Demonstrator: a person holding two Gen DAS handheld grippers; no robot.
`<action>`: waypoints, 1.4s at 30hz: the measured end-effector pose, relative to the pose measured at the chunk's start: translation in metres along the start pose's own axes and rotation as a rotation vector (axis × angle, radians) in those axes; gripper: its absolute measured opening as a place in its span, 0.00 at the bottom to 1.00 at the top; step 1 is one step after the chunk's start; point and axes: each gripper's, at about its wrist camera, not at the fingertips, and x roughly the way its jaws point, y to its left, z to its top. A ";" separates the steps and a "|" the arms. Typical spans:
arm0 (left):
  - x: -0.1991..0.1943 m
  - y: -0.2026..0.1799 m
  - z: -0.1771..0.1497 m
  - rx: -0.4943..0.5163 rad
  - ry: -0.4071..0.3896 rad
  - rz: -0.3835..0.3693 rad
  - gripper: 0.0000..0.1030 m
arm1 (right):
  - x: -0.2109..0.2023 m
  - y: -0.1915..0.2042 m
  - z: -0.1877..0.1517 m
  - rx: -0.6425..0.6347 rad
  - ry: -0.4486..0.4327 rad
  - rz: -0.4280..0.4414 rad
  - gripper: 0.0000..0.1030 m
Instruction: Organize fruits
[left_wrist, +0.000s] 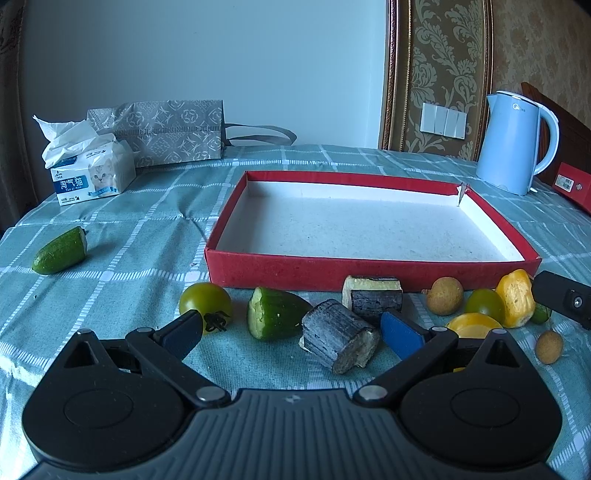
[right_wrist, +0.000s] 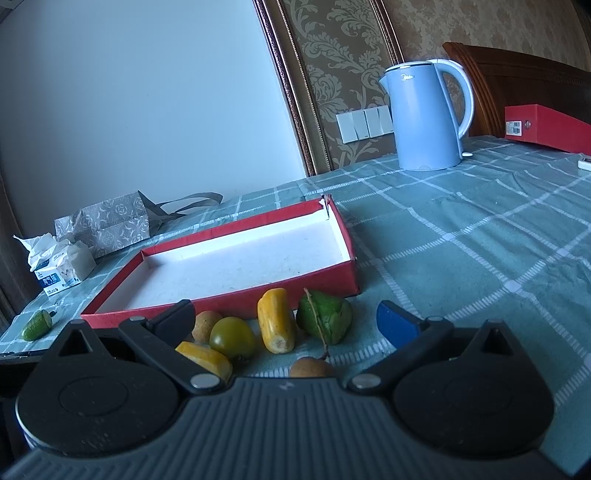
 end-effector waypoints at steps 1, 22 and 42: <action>0.000 0.000 0.000 0.000 0.000 0.000 1.00 | 0.000 0.000 0.000 0.001 0.000 0.000 1.00; -0.003 0.006 0.001 -0.022 -0.012 -0.008 1.00 | -0.001 -0.003 -0.001 0.018 -0.010 -0.005 1.00; -0.020 0.026 -0.007 -0.058 0.005 -0.192 1.00 | 0.000 -0.007 0.000 0.040 -0.001 0.000 1.00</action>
